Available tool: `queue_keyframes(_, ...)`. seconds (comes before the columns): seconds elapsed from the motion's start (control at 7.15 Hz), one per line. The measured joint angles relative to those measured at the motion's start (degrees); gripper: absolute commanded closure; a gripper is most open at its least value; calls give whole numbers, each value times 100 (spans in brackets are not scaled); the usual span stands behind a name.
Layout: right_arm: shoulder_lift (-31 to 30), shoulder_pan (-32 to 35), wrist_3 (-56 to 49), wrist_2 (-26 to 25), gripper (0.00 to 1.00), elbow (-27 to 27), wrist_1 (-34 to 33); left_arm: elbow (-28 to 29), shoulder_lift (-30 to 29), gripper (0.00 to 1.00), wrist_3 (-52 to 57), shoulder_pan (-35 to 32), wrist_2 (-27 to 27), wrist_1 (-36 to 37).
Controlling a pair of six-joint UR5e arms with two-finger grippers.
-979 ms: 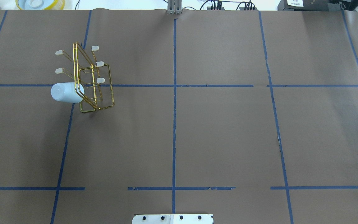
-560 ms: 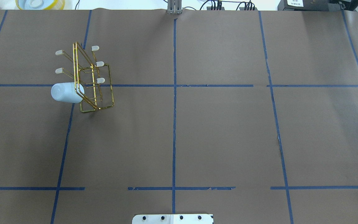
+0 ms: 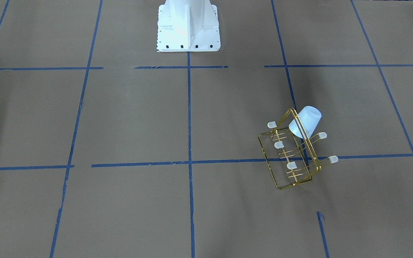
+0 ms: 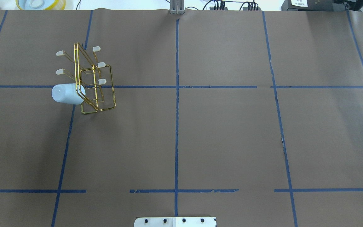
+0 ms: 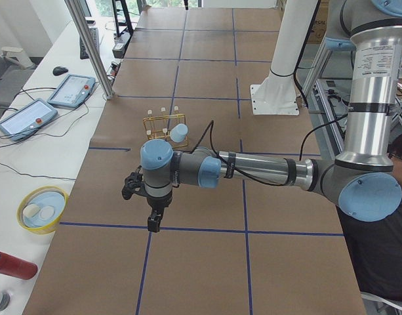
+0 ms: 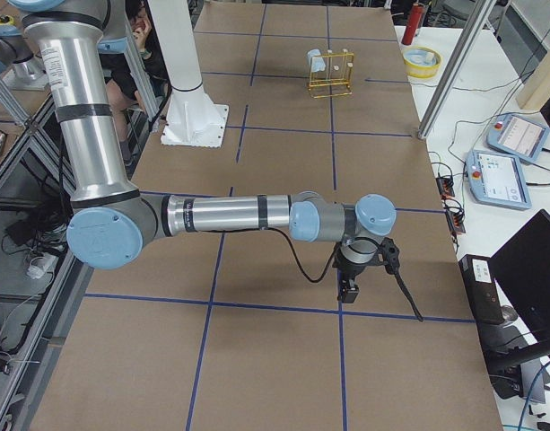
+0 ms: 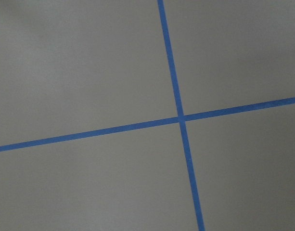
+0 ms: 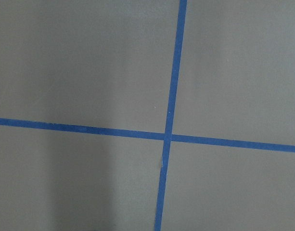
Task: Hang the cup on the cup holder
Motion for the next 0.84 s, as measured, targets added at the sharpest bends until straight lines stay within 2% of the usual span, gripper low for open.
queue_keyframes(0.42,0,-2,0,0,0,0,0,75,-12,0,45,-114,-506,148)
queue_keyframes(0.84,0,0,0,0,0,0,0,53,4,0,38,-122,-608,399)
